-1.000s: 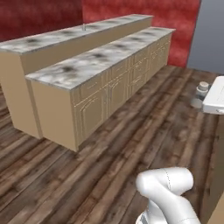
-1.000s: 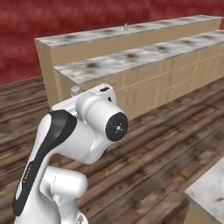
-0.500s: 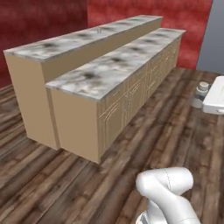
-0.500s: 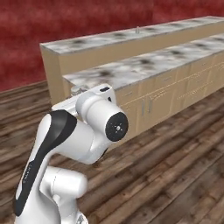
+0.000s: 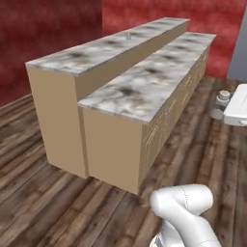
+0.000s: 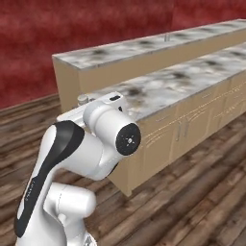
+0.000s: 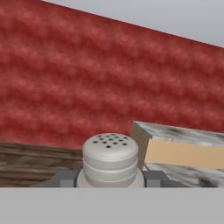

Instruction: The dining table condiment station is running low on shaker. Refill the condiment station by opening the cabinet and taking the shaker from the cabinet and placing it on the dining table.

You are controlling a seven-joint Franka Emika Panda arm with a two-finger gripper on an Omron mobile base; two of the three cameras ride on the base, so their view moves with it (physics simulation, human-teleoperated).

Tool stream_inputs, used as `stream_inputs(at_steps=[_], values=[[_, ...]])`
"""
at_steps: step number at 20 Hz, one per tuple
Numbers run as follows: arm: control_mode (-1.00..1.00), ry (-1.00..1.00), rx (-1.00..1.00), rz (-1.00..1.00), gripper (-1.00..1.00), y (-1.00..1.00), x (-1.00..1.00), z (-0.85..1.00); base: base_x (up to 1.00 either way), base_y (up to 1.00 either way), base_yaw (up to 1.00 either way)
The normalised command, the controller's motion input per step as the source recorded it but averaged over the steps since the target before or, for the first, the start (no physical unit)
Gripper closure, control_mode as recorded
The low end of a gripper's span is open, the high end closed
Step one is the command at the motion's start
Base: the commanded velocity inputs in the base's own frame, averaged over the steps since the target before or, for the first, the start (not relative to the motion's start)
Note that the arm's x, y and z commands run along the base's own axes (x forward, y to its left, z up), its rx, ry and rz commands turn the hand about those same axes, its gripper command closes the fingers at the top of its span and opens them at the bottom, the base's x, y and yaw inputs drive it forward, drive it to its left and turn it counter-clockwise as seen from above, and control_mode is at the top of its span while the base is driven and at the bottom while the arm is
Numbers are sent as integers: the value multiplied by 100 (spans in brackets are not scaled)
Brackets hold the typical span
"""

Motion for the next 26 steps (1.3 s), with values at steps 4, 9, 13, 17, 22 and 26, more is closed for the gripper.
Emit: stream_inputs(at_steps=[4, 9, 13, 17, 22, 26], values=[[100, 0, 0, 0, 100, 0, 0, 0, 98, 100, -7], [100, 0, 0, 0, 100, 0, 0, 0, 100, 100, -9], [100, 0, 0, 0, 100, 0, 0, 0, 100, 100, -9], [100, 0, 0, 0, 100, 0, 0, 0, 100, 100, -9], [100, 0, 0, 0, 100, 0, 0, 0, 100, 100, -10], [100, 0, 0, 0, 100, 0, 0, 0, 100, 100, -10]])
